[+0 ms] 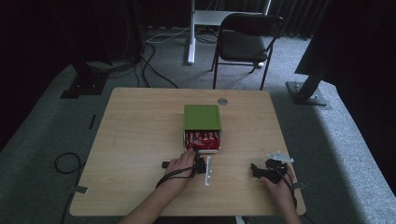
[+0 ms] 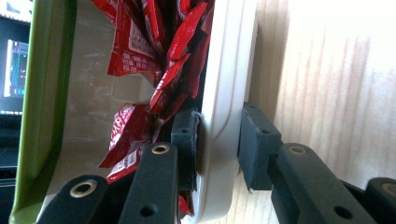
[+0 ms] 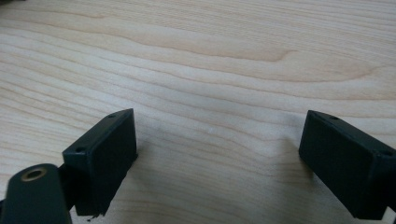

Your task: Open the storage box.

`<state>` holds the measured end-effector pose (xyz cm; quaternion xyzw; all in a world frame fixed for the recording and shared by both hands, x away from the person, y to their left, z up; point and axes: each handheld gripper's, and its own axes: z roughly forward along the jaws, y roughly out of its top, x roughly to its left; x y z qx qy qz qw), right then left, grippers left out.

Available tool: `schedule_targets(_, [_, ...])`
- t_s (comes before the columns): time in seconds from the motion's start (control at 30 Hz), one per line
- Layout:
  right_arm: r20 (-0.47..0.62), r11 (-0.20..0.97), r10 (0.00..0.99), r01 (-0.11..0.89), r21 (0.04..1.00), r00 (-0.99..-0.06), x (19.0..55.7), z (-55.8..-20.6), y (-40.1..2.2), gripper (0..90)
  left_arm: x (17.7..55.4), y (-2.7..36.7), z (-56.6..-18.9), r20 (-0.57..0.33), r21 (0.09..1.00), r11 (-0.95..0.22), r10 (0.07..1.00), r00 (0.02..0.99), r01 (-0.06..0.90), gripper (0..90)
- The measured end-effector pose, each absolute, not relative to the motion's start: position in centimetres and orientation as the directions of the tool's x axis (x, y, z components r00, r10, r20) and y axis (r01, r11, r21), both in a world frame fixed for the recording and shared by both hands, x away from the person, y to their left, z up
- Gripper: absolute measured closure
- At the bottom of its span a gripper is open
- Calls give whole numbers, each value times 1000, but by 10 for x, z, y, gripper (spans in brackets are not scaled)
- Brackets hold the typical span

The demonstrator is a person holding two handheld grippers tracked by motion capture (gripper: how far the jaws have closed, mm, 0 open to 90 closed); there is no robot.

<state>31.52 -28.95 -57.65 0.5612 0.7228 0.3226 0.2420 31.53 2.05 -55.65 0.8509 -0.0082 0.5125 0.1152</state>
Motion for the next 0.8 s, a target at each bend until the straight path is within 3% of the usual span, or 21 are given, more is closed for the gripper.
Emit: schedule_targets(0.8, [12, 161, 968, 655, 738, -252, 315, -577, -290, 107, 280, 21, -556, 864, 183, -972, 88, 496, -146, 714])
